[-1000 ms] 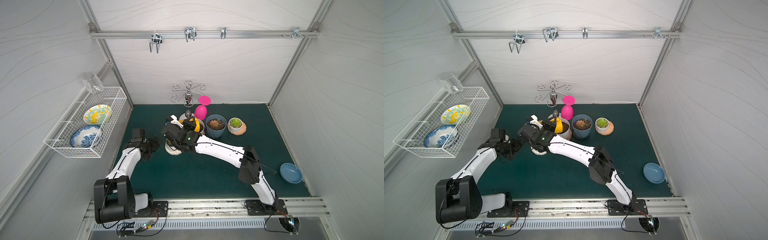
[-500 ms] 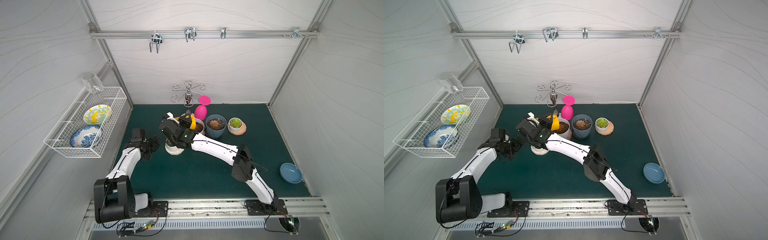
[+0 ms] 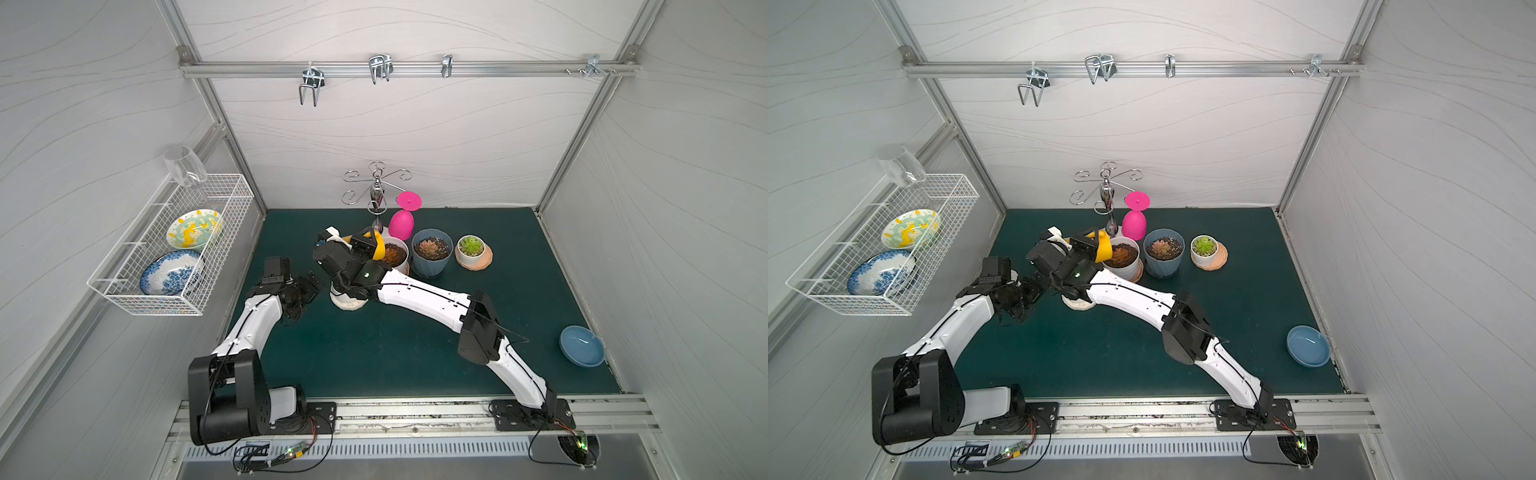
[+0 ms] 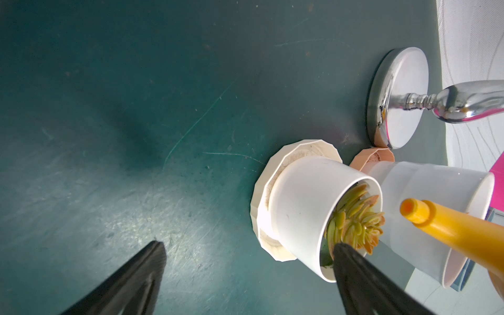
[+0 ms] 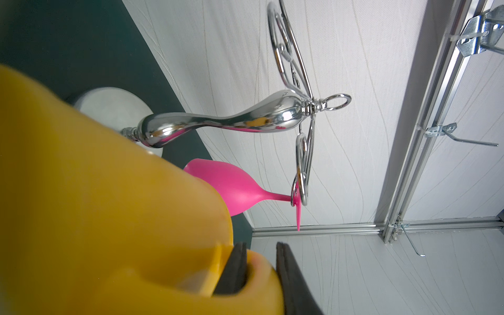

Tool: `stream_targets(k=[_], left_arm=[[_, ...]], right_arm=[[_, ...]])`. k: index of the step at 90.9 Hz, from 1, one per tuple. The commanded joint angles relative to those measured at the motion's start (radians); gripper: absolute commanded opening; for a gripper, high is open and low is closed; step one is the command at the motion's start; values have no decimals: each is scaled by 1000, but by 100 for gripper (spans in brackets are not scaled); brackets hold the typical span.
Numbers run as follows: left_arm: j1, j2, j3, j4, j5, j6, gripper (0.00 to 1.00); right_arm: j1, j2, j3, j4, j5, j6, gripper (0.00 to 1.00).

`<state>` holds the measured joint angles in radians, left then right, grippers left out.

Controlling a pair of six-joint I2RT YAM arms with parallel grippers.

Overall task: Water the succulent around the soil edge
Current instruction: Water the soil of the potted plant with water.

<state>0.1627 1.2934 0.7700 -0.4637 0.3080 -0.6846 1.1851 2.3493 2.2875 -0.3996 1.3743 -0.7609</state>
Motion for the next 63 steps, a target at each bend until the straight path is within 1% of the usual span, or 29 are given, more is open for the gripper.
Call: stream_targets(k=[1,12,21,42,52,63], left_arm=[[4,2,37,15,9,8,100],[3,-2,37,12,11,7,100],[4,-6,39,11,11,7,100],[3,-41,55,-21,-18,21,100],[4,-75,62,-39,-35,17,100],[3,-119,68,-58,-51,4,100]], right_arm=[[18,6,40,46,12,0,0],[29,4,40,42,9,5,0],[38,-8,41,5,5,38,0],[58,-83,33,-154,-28,225,0],[62,-126,8,-206,-28,286,0],[64,-180,-26,-292,-30,384,0]])
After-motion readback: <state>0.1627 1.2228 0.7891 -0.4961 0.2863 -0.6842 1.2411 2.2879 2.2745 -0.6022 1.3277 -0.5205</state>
